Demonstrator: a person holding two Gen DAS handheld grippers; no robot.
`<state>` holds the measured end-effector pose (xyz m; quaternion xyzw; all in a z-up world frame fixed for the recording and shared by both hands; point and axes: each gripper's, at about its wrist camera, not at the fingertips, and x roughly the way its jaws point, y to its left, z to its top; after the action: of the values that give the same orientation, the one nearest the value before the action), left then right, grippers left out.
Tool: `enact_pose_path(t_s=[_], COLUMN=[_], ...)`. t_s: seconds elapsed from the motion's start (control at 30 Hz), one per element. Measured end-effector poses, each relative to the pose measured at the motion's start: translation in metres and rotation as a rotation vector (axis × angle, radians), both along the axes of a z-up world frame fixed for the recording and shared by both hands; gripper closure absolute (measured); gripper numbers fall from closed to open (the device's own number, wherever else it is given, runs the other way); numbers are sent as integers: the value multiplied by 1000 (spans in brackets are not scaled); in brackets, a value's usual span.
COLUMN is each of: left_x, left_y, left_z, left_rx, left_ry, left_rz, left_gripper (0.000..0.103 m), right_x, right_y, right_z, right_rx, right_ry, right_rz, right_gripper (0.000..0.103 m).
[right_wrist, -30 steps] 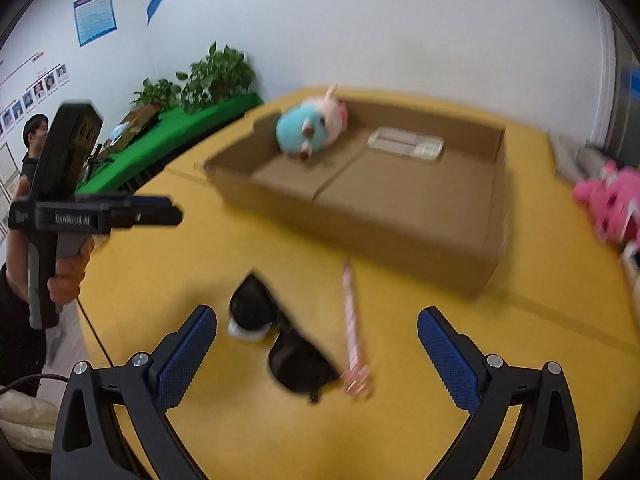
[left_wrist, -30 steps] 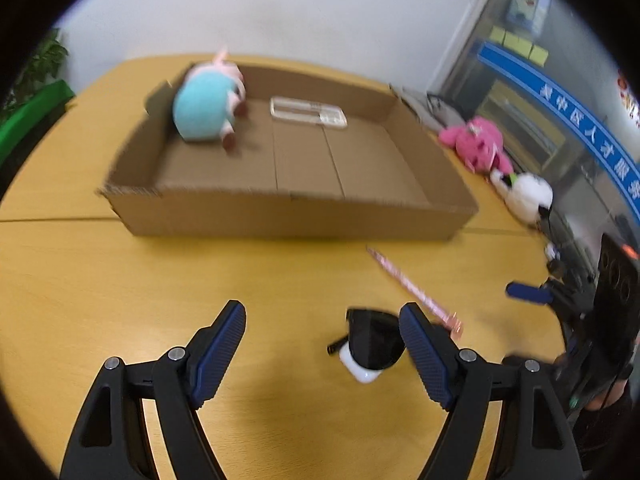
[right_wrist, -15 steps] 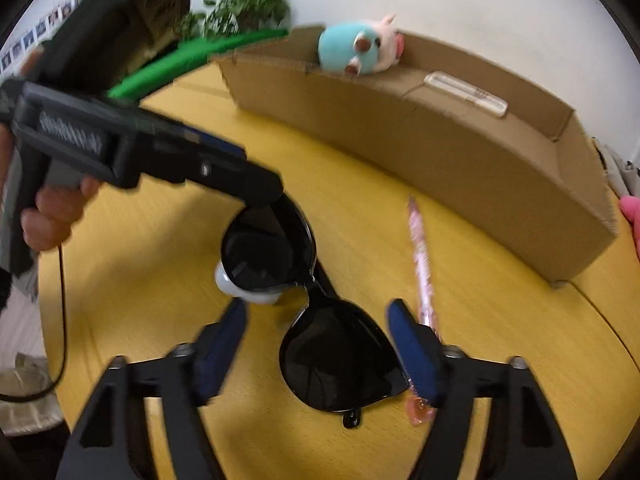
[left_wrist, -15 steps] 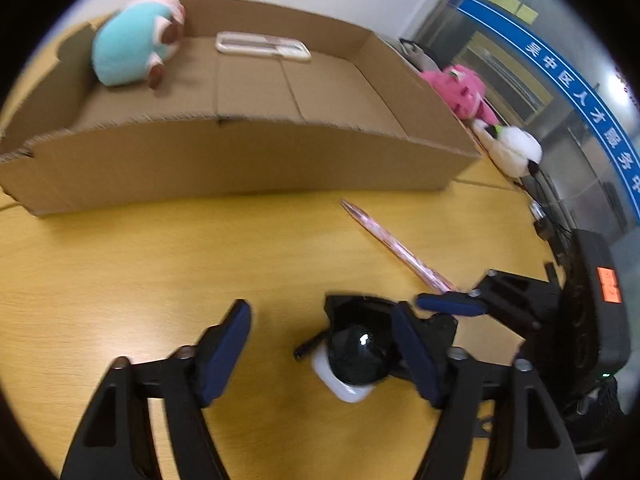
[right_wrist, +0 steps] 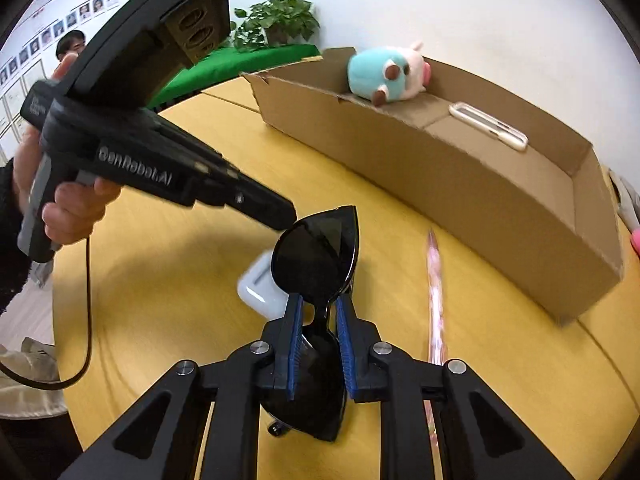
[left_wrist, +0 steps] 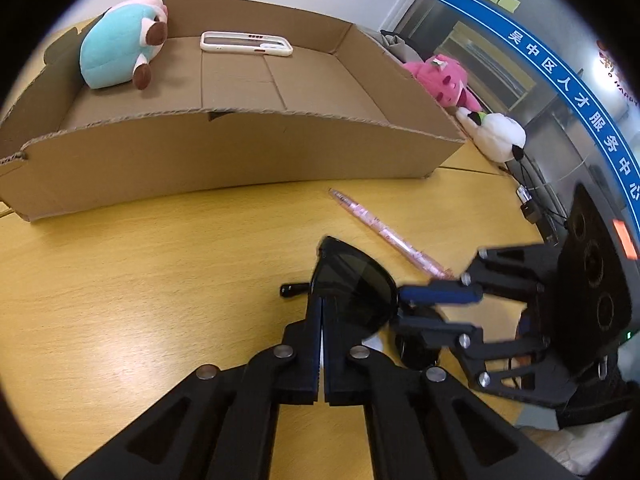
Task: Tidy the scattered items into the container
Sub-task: 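Close the right gripper on the sunglasses while the left gripper grasps the other lens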
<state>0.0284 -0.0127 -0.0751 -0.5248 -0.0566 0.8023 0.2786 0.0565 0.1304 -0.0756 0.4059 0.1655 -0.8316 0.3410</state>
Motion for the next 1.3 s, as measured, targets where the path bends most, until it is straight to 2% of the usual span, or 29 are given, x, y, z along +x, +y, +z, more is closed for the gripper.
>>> enact_pose_path(t_s=[0.07,0.2,0.3,0.4,0.5,0.6,0.67,0.73,0.8,0.83,0.9,1.0,1.07,1.13,1.2,1.3], left_x=[-5,-11,-15,-23,-34,-44,-49,-54,-58,-59,-58,-57,-58,-57,-56,-54], left_y=[-7,-23,-23,-20,-11,5,13,20,24,25,26,21,16,9,6,15], left_z=[-4,-7,-5,-4,-10,-14,-15,-19,-24,-25,-18,-12,-11,-8,-8,-7], left_rx=[-12,17,40,100,124,129,137,133,132,143,147,179,203,218,268,298], left_ry=[-10,-20,-20,-37,-83,-105,-113,-135,-161,-172,-150,-163,-172,-170,-188,-201], left_rz=[24,65,65,62,53,33,27,22,28,30,42,56,71,107,122,88], left_gripper=[103,103,103,101,94,80,65,52,51,51,51,51,46,46,46,46], right_x=[-10,-23,-30,-35,-38,-36,-35,-32,-33,-33,-32,-31,-28,-26,-25,-25], right_y=[-5,-8,-7,-2,6,7,3,1,-1,-2,0,11,18,28,40,48], right_z=[-1,-1,2,4,1,0,-4,-9,-9,-8,-8,-5,-2,2,3,1], right_rx=[12,19,-1,-49,-92,-101,-61,-53,-58,-63,-74,-153,-199,-257,-339,-410], right_ry=[-15,-58,-80,-102,-161,-203,-214,-228,-232,-230,-218,-218,-212,-207,-217,-245], right_rz=[3,-10,-59,-106,-157,-160,-158,-158,-154,-150,-164,-227,-261,-299,-336,-359], right_gripper=[84,84,93,95,95,94,76,70,73,83,85,89,94,96,96,96])
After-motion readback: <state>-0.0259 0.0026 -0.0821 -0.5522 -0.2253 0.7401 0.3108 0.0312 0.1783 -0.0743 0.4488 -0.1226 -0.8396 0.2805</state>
